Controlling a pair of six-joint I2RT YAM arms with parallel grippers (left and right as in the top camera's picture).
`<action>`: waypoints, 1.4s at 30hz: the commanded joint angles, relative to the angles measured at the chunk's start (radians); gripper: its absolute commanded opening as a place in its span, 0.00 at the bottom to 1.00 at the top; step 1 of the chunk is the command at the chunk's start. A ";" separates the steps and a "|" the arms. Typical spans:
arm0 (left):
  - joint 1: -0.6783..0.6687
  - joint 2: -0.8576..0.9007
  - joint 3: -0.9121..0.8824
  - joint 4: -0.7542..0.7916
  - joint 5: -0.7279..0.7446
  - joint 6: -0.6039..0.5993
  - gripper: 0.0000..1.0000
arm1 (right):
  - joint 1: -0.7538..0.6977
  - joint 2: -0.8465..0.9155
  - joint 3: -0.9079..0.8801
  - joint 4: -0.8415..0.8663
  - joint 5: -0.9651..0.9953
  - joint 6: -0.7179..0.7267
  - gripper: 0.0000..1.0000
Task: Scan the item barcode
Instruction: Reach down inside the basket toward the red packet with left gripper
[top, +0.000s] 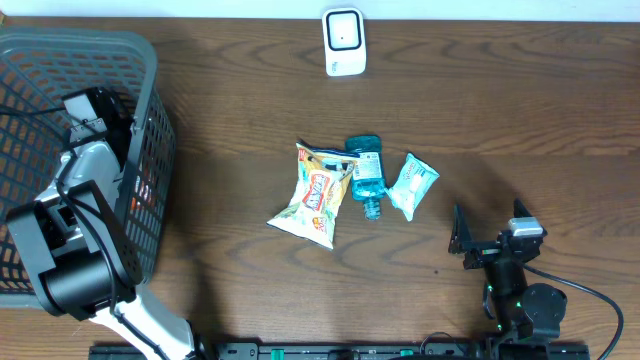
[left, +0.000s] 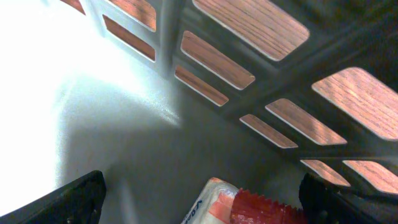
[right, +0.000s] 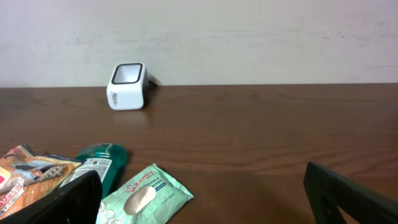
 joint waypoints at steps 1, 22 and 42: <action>0.003 0.161 -0.129 -0.130 0.041 -0.069 1.00 | 0.006 -0.005 -0.001 -0.003 0.003 -0.008 0.99; 0.003 0.161 -0.129 -0.123 0.040 -0.033 1.00 | 0.006 -0.005 -0.001 -0.003 0.003 -0.008 0.99; 0.056 0.162 -0.129 -0.324 -0.012 -0.412 0.83 | 0.006 -0.005 -0.001 -0.004 0.003 -0.008 0.99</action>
